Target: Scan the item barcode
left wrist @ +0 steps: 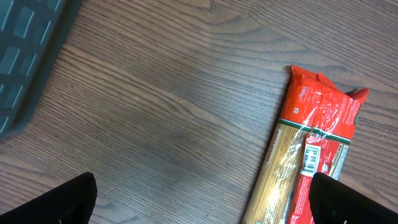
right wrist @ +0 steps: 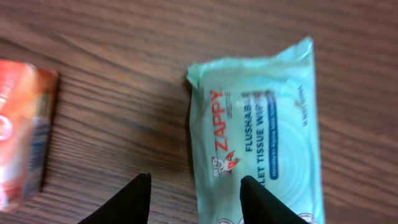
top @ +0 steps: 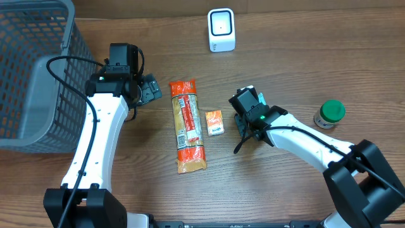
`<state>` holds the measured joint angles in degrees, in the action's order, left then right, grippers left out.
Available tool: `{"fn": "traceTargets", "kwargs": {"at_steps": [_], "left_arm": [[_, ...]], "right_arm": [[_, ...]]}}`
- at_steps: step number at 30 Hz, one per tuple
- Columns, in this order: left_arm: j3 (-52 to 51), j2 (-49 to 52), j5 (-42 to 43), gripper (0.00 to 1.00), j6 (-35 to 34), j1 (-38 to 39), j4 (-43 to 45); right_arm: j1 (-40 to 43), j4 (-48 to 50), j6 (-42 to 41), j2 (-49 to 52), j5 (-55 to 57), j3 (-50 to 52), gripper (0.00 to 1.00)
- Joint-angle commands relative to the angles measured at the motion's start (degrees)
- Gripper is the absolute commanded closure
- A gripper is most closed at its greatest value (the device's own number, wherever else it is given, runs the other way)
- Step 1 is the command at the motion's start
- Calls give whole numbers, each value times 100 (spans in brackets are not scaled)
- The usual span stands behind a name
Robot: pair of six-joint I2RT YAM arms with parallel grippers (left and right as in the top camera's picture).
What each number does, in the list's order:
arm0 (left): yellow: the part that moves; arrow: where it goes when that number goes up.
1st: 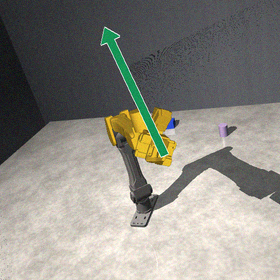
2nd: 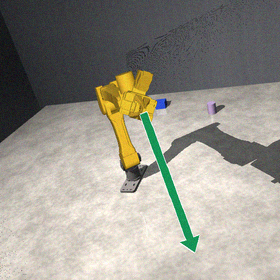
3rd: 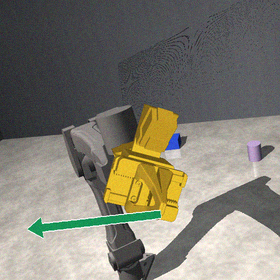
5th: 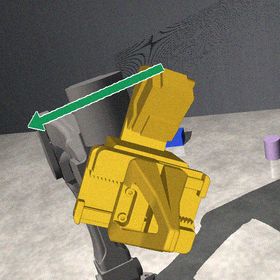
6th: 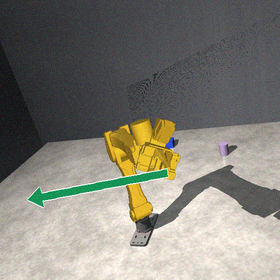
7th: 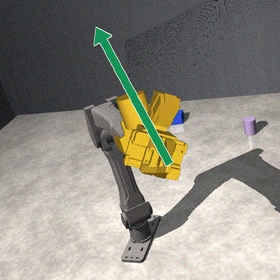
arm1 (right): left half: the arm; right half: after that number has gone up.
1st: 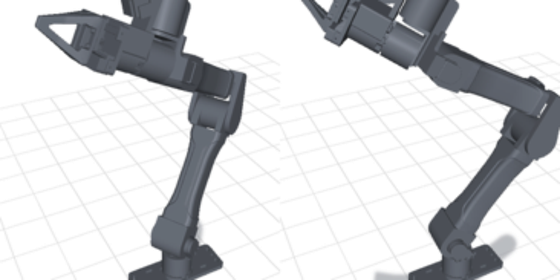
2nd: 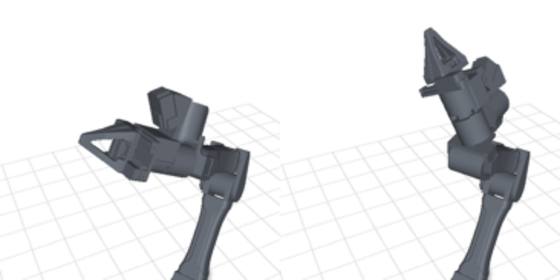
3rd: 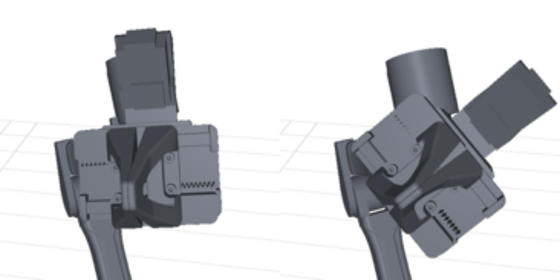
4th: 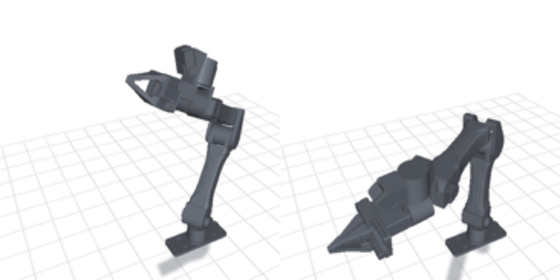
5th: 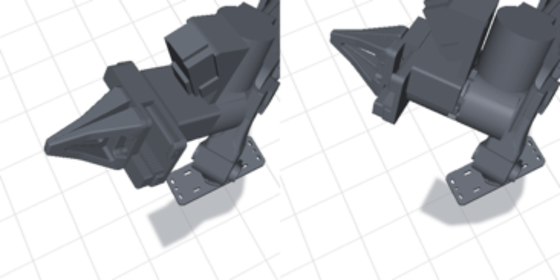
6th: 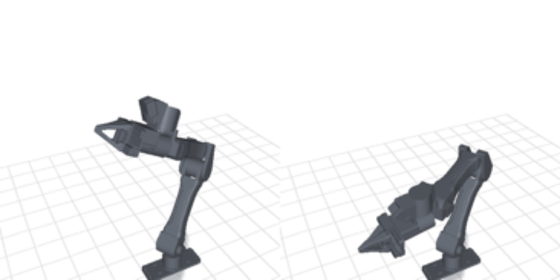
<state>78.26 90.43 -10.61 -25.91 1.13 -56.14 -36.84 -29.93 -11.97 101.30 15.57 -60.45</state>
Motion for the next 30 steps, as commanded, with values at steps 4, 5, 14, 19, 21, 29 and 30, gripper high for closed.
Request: {"fn": "traceTargets", "kwargs": {"at_steps": [4, 5, 14, 19, 21, 29, 30], "left_arm": [[11, 28, -72, 0, 63, -2, 4], [11, 28, -72, 0, 63, -2, 4], [11, 28, -72, 0, 63, -2, 4], [11, 28, -72, 0, 63, -2, 4], [11, 28, -72, 0, 63, -2, 4], [11, 28, -72, 0, 63, -2, 4], [11, 28, -72, 0, 63, -2, 4]], "right_arm": [[15, 2, 315, -109, 509, -140, 53], [15, 13, 339, -81, 570, -140, 53], [15, 103, 350, 426, 396, -140, 53], [15, 179, 348, 476, -15, -140, 53], [15, 175, 350, 476, 59, -140, 57], [15, 190, 350, 520, 450, 94, 68], [15, 225, 350, 533, 450, 140, 68]]}}
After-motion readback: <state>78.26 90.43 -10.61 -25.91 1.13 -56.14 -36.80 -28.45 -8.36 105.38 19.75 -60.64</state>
